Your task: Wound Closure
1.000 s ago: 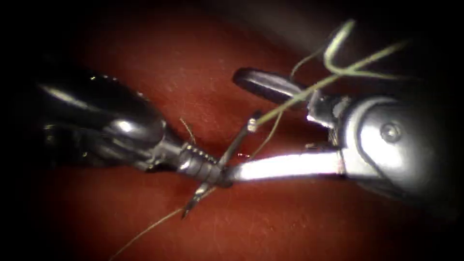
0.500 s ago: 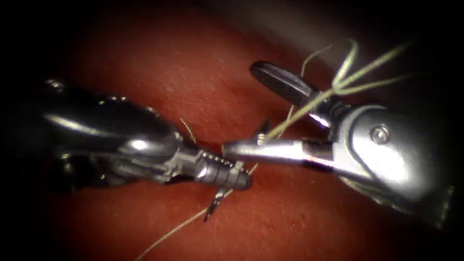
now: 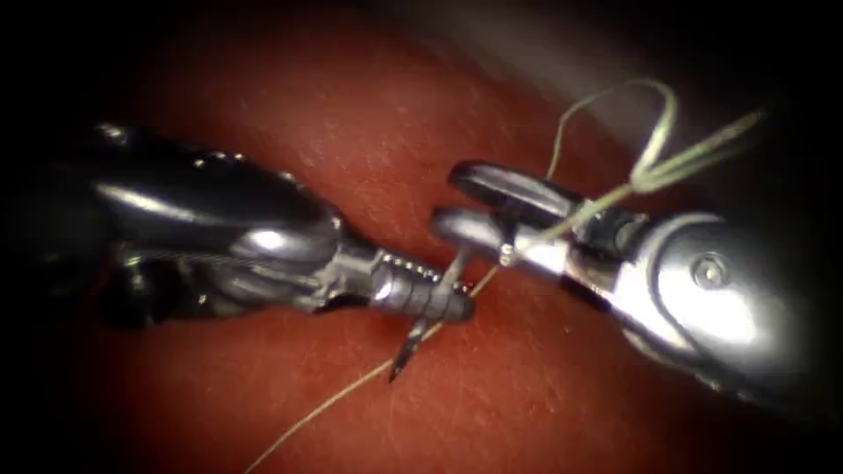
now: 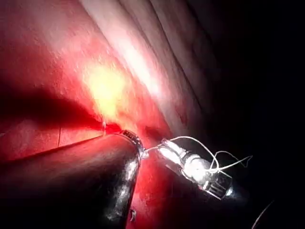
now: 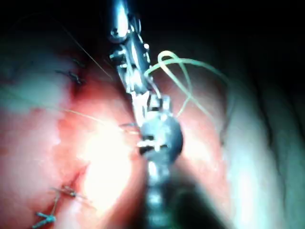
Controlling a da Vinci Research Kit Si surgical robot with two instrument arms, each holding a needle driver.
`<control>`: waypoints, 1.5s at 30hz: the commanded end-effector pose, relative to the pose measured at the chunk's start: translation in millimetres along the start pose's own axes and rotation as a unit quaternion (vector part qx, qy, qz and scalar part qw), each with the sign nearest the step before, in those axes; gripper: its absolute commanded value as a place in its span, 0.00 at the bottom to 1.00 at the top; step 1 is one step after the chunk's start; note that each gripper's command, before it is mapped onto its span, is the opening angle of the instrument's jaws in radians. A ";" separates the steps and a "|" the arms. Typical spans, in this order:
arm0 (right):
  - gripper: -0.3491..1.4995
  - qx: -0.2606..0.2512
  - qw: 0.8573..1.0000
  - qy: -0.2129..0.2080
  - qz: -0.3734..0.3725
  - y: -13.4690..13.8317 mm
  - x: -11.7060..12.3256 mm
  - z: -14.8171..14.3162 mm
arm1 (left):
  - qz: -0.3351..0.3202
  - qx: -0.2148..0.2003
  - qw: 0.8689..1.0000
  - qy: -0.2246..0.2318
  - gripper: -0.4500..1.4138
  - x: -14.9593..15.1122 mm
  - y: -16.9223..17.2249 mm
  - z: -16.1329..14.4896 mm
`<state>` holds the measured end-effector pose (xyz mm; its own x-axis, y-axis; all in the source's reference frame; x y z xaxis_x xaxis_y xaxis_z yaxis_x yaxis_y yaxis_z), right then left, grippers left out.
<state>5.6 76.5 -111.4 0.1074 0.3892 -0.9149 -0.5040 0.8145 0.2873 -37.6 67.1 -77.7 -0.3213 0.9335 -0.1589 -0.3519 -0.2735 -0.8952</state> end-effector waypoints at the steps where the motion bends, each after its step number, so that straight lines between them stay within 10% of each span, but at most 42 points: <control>1: 0.00 -0.004 1.000 -0.001 -0.001 1.4 -0.5 -0.2 | 0.060 -0.004 0.998 -0.001 0.61 0.3 -0.1 0.3; 15: 0.00 -0.034 0.999 -0.011 0.013 6.5 -2.1 -7.3 | 0.151 0.020 0.988 -0.042 0.62 -5.7 -0.4 -1.7; 24: 0.00 -0.005 0.999 -0.008 0.047 4.4 -4.8 -1.8 | 0.167 0.096 0.981 0.009 0.50 -5.3 -6.8 2.8; 45: 0.00 -0.006 0.999 0.024 0.045 4.4 -6.8 3.8 | 0.168 0.115 0.979 0.007 0.49 -8.0 -7.8 5.9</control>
<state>5.4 78.6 -103.4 0.0261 0.4290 -0.9029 -0.5141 0.7804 0.3559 -37.2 60.7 -67.4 -0.4406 0.7844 -0.4365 -0.4191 -0.6098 -0.6727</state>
